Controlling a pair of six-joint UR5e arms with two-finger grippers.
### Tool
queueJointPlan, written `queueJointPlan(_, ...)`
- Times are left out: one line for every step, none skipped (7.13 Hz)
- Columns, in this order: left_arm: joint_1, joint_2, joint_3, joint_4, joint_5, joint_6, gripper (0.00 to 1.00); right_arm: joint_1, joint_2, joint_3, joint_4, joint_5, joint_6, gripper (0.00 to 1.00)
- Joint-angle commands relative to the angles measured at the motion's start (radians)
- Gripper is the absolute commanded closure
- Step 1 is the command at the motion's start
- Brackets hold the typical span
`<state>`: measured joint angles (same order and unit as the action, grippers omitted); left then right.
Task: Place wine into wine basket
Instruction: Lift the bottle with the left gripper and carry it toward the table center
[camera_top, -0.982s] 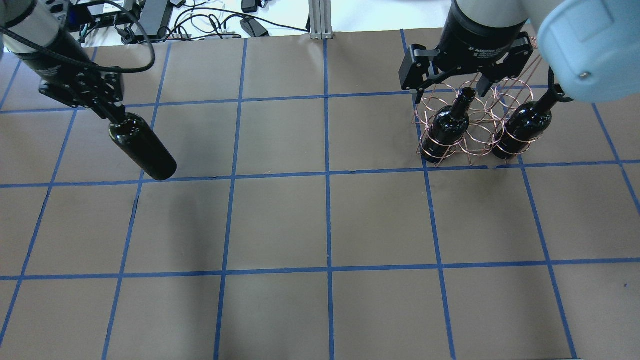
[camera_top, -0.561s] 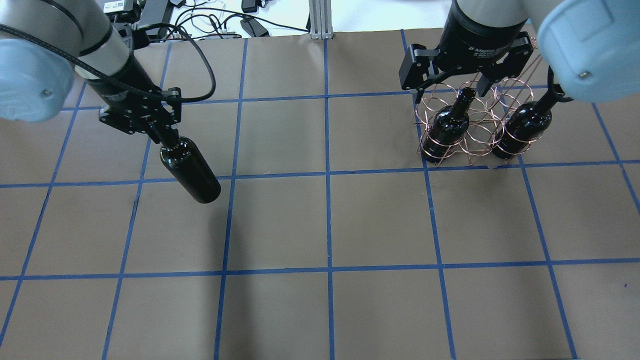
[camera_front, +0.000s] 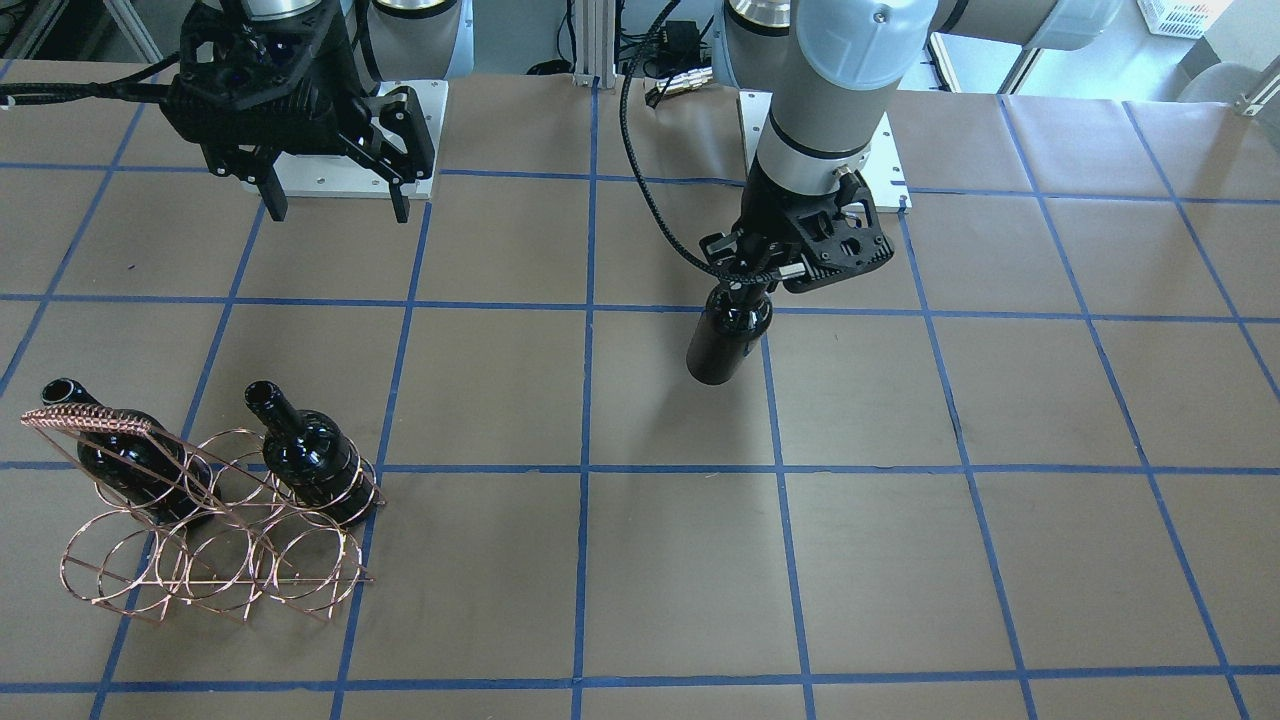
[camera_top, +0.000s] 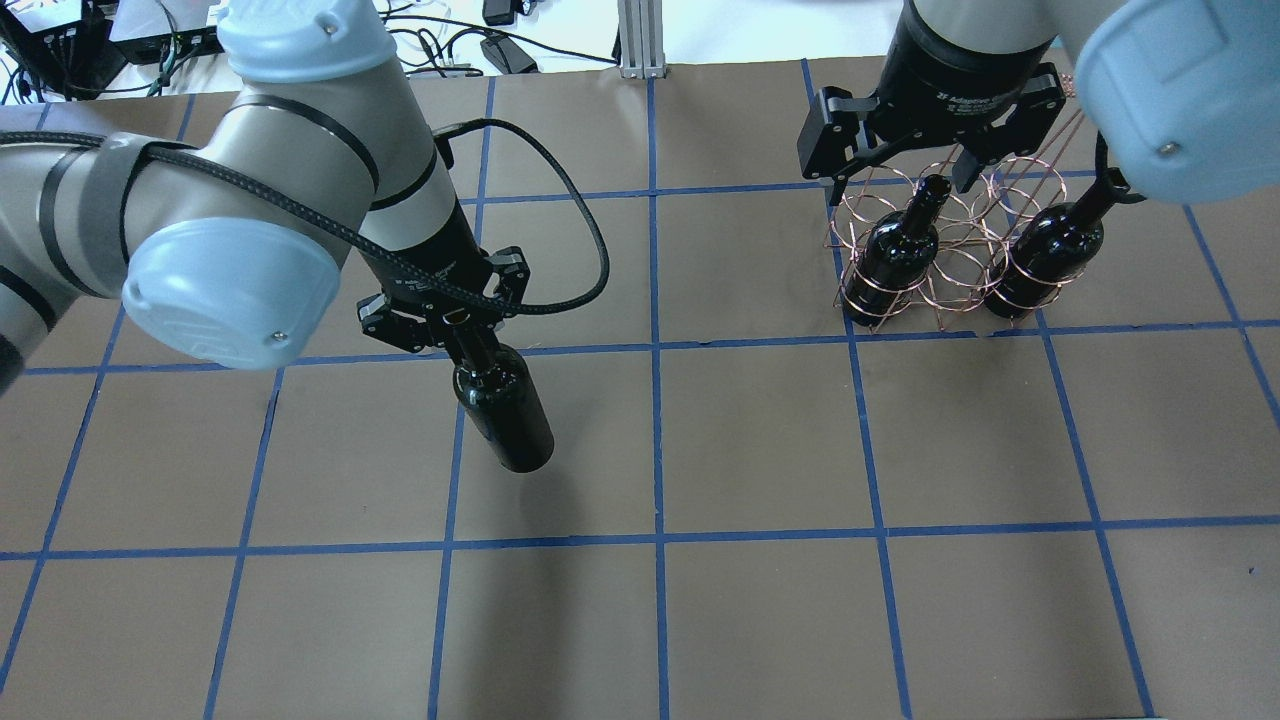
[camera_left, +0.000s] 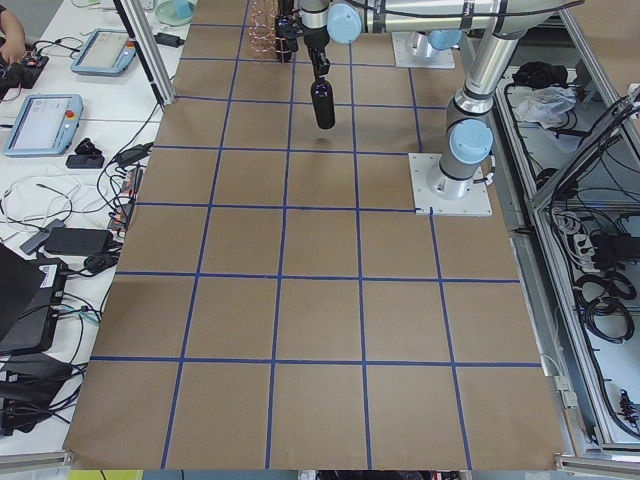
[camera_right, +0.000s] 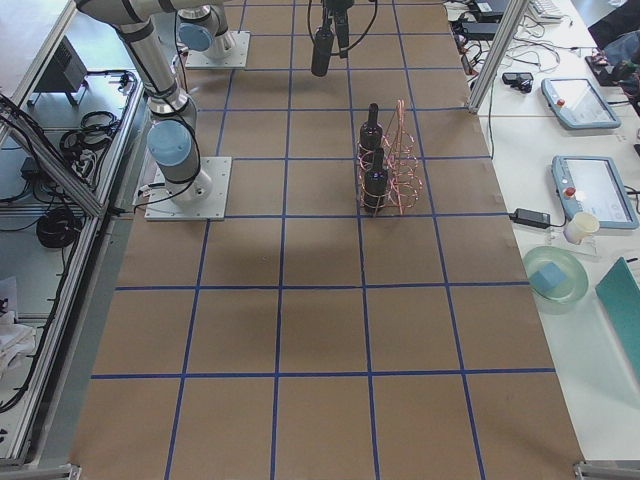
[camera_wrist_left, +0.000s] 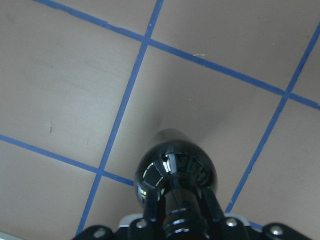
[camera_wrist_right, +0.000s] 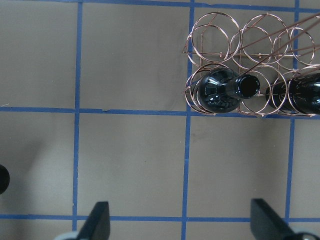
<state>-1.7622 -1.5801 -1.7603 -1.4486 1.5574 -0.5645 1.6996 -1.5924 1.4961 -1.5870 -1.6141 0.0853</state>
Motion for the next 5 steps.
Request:
queueJointPlan(-0.011, 0.032, -0.060, 0.034, 0.004, 0.003, 1.00, 0.000, 0.000, 0.001, 0.001, 0.000, 0.001, 0.00)
queueJointPlan(-0.011, 0.041, -0.062, 0.039, 0.007, 0.009, 1.00, 0.000, 0.000, 0.001, 0.001, 0.002, 0.001, 0.00)
queueJointPlan(-0.010, 0.045, -0.068, 0.090, 0.038, 0.024, 1.00, 0.000, 0.000, 0.001, 0.001, 0.002, 0.001, 0.00)
queueJointPlan(-0.010, 0.058, -0.097, 0.100, 0.039, 0.029, 1.00, 0.000, 0.000, 0.001, 0.001, 0.002, 0.001, 0.00)
queueJointPlan(-0.008, 0.069, -0.119, 0.102, 0.041, 0.032, 1.00, 0.000, 0.000, 0.001, 0.001, 0.003, -0.001, 0.00)
